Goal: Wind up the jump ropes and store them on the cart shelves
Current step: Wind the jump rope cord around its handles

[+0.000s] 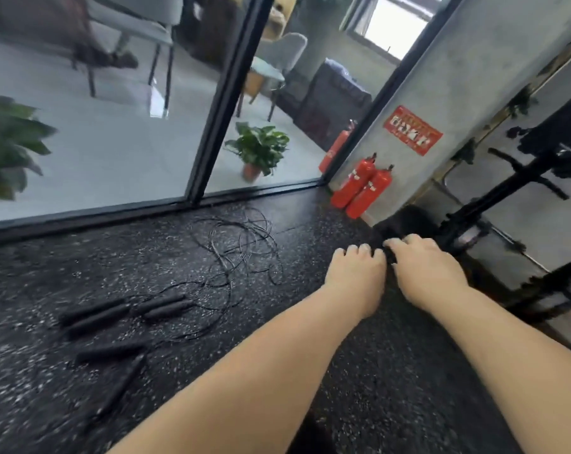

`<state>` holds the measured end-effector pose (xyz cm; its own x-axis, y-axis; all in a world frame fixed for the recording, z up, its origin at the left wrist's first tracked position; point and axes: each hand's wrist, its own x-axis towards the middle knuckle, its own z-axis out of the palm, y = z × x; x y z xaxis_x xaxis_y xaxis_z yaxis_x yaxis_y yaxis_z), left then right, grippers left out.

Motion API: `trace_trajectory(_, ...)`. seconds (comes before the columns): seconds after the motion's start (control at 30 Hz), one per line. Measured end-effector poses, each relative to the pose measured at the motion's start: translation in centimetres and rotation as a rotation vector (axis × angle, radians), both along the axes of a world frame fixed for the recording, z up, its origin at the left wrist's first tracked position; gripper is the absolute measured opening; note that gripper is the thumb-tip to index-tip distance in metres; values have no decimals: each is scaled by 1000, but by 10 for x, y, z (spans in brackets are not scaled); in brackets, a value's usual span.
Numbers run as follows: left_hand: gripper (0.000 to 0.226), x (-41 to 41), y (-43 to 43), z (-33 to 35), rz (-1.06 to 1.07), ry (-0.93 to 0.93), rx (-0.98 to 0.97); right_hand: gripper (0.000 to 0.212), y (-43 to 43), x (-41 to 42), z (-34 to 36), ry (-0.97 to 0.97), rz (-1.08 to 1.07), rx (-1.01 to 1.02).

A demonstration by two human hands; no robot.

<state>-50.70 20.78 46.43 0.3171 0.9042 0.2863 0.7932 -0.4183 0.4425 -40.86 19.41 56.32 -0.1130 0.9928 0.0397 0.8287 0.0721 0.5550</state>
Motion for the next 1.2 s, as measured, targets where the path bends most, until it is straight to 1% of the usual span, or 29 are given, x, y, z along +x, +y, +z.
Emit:
trace_trajectory(0.2, 55, -48, 36, -100, 129, 55, -132, 60, 48, -48, -109, -2, 49, -200)
trace_trajectory(0.33, 50, -82, 51, -161, 205, 109, -231, 59, 73, -73, -177, 26, 77, -292)
trace_trajectory(0.43, 56, -107, 54, -206, 249, 163, -326, 63, 85, -92, -226, 43, 100, -368)
trace_trajectory(0.57, 59, -138, 54, -258, 308, 227, -405, 62, 95, -122, -284, 87, 140, -460)
trace_trajectory(0.7, 56, -163, 58, -301, 365, 279, -444, 61, 103, -151, -330, 110, 198, -523)
trace_trajectory(0.87, 57, -192, 73, -357, 405, 347, -496, 69, 117, -178, -388, 97, 241, -607)
trace_trajectory(1.0, 58, -217, 84, -401, 454, 388, -550, 72, 129, -189, -432, 105, 273, -653)
trace_trajectory(1.1, 66, -232, 92, -426, 469, 433, -591, 70, 137, -197, -461, 148, 307, -656)
trace_trajectory(1.2, 80, -243, 102, -443, 488, 503, -598, 75, 142, -201, -485, 187, 321, -687)
